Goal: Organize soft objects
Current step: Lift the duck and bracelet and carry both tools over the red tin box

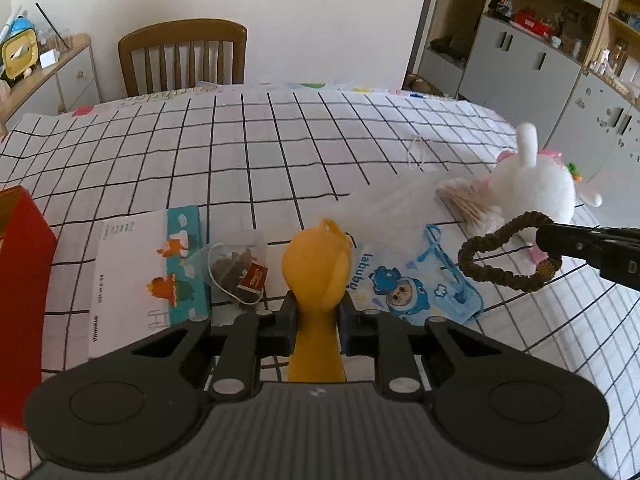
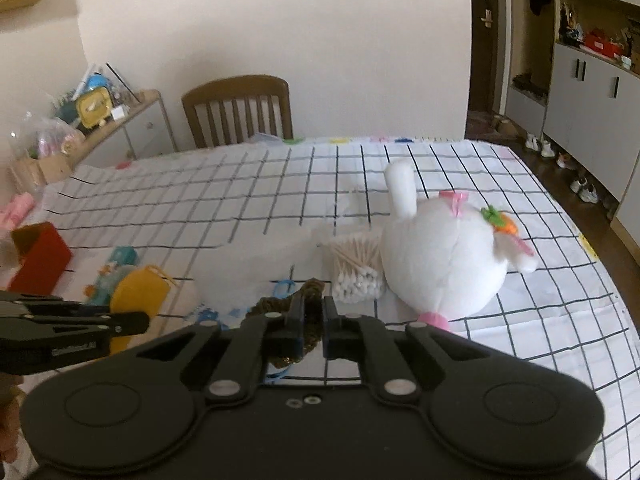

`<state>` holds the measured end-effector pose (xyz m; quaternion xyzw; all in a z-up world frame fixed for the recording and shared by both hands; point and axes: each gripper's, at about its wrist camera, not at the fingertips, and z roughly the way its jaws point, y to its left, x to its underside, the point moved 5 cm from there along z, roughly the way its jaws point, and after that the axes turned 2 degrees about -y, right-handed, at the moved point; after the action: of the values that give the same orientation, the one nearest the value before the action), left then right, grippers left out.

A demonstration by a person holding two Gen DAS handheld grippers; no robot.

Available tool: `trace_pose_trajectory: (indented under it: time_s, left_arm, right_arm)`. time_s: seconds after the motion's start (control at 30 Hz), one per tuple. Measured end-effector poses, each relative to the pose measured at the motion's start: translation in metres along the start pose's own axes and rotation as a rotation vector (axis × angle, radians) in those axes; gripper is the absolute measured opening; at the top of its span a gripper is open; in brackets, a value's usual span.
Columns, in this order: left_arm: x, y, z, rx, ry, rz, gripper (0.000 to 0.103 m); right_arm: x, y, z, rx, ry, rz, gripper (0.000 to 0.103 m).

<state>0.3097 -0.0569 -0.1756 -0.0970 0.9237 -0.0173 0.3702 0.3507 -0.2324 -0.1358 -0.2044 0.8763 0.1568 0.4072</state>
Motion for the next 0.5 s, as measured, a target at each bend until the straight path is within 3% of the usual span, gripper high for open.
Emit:
trace_pose_trajectory:
  time_s: [0.5]
  left_arm:
    - [-0.012, 0.028, -0.066, 0.020, -0.063, -0.048, 0.019]
  right_arm:
    - [-0.021, 0.046, -0.059, -0.106, -0.067, -0.031, 0.007]
